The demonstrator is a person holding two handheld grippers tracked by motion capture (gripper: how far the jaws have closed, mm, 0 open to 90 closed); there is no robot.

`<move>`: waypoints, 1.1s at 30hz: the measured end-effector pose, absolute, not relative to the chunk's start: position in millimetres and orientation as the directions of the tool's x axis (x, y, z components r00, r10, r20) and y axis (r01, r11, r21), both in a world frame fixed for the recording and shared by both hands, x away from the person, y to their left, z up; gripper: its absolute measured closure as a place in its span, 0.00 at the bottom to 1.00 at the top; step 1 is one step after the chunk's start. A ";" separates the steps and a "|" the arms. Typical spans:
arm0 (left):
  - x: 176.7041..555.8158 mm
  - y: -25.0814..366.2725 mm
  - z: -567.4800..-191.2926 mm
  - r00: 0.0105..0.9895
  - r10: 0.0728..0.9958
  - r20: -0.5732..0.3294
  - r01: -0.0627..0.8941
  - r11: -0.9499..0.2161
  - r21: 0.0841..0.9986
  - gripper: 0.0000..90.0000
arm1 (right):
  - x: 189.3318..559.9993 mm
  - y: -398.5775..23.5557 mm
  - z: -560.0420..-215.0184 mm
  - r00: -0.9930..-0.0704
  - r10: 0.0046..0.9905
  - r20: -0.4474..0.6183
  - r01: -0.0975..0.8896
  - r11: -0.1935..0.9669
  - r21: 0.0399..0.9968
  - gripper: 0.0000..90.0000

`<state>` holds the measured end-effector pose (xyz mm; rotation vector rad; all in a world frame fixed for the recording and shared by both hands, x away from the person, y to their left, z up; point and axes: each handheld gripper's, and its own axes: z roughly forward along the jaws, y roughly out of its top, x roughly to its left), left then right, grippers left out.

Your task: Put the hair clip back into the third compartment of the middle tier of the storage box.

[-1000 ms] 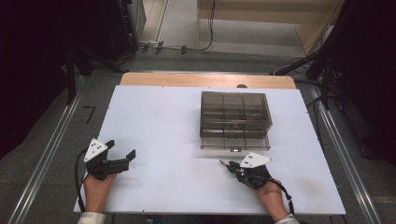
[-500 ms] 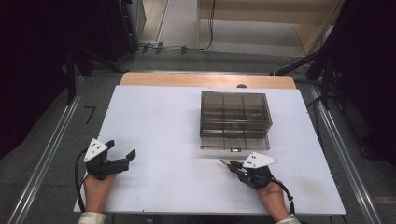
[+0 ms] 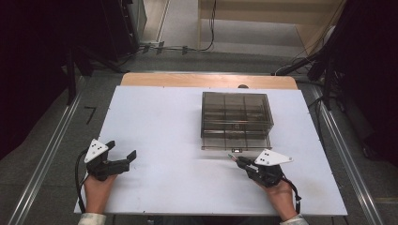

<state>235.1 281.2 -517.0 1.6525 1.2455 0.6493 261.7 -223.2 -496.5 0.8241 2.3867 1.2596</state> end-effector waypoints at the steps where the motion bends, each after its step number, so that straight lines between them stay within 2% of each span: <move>1: 235.1 281.2 -517.0 0.344 0.931 -0.118 0.436 -0.047 0.899 0.04 | 262.0 -225.1 -495.3 -0.780 0.625 -0.013 0.341 0.442 0.830 0.87; 33: 235.1 281.2 -517.0 0.344 0.932 -0.118 0.436 -0.047 0.899 0.05 | 273.2 -258.6 -476.2 -0.701 0.713 0.006 0.353 0.339 0.872 0.87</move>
